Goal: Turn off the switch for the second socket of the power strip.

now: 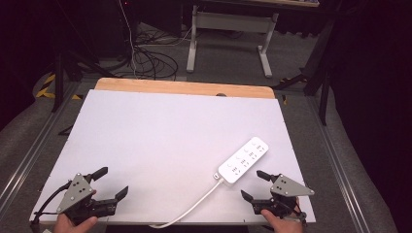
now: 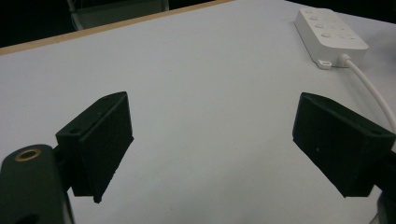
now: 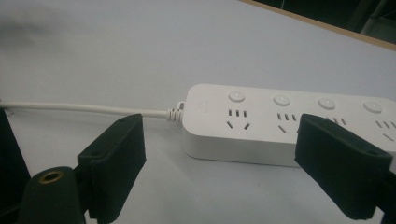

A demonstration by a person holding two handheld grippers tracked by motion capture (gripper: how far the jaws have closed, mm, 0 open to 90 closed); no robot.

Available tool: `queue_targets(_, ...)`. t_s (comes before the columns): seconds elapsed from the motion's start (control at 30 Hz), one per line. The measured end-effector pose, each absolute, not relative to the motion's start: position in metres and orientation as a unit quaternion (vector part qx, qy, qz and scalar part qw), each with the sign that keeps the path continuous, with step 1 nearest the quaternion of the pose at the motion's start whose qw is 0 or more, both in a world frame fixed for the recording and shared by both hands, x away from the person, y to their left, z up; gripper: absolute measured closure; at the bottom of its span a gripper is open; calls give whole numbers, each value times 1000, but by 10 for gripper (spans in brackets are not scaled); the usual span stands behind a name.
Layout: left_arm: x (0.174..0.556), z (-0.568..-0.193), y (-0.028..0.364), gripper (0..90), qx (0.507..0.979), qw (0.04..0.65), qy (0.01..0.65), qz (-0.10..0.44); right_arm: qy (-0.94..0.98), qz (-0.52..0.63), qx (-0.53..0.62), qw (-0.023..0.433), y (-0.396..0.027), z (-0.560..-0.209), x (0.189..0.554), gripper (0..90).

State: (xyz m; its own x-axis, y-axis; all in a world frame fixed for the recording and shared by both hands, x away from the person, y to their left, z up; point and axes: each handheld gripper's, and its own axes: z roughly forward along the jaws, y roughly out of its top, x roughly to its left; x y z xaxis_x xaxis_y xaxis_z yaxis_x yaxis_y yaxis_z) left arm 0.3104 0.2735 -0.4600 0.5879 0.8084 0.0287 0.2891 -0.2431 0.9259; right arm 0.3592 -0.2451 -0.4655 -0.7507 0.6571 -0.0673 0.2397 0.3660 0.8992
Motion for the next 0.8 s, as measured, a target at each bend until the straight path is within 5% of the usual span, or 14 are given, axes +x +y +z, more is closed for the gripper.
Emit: queue_targets(0.8, 310, -460, 273, 129, 740, 490, 369, 276, 802, 484, 276, 213, -243, -462, 359, 185)
